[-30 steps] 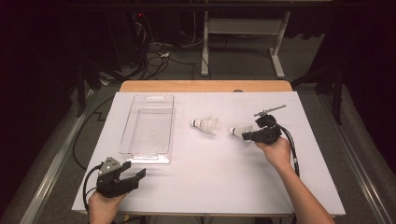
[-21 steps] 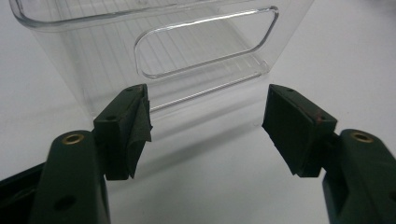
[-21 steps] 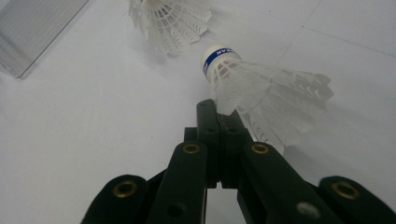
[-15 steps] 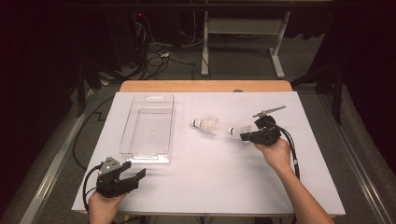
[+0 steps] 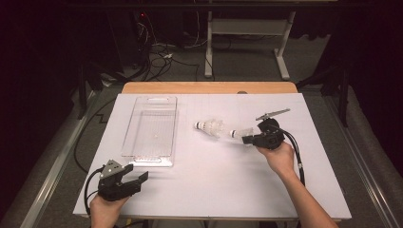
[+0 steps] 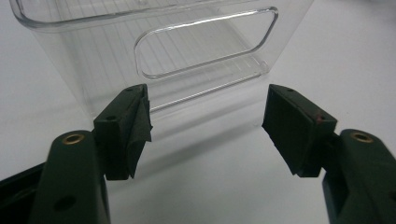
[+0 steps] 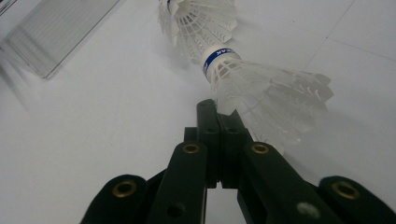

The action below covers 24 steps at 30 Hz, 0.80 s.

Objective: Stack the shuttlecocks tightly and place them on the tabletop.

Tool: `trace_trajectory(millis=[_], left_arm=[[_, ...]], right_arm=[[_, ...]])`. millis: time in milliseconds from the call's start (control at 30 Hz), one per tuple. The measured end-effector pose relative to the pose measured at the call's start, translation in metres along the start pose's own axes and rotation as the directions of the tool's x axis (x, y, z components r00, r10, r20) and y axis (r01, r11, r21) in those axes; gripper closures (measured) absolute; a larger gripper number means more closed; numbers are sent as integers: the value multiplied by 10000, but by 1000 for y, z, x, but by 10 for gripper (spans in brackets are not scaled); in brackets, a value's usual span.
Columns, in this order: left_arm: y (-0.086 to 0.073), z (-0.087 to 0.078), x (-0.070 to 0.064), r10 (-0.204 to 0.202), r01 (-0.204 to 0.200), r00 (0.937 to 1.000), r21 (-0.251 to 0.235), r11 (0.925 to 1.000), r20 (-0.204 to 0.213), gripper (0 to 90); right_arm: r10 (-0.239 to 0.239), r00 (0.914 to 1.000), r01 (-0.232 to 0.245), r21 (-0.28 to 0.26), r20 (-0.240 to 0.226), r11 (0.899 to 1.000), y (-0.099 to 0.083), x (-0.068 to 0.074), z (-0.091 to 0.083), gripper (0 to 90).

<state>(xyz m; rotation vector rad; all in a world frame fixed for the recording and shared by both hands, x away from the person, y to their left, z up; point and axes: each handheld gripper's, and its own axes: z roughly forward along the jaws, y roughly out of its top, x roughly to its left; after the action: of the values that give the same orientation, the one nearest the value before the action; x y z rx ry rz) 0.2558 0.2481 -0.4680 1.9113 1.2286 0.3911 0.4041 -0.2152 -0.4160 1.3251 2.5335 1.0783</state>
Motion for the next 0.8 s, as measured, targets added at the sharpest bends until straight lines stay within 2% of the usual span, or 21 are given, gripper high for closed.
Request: trace_trajectory(millis=[800], left_arm=[[0,1,0,-14,13,10000,-25,10000,-3,331]], right_arm=[[-269,9996,269,26,-116,9996,6,11,10,900]])
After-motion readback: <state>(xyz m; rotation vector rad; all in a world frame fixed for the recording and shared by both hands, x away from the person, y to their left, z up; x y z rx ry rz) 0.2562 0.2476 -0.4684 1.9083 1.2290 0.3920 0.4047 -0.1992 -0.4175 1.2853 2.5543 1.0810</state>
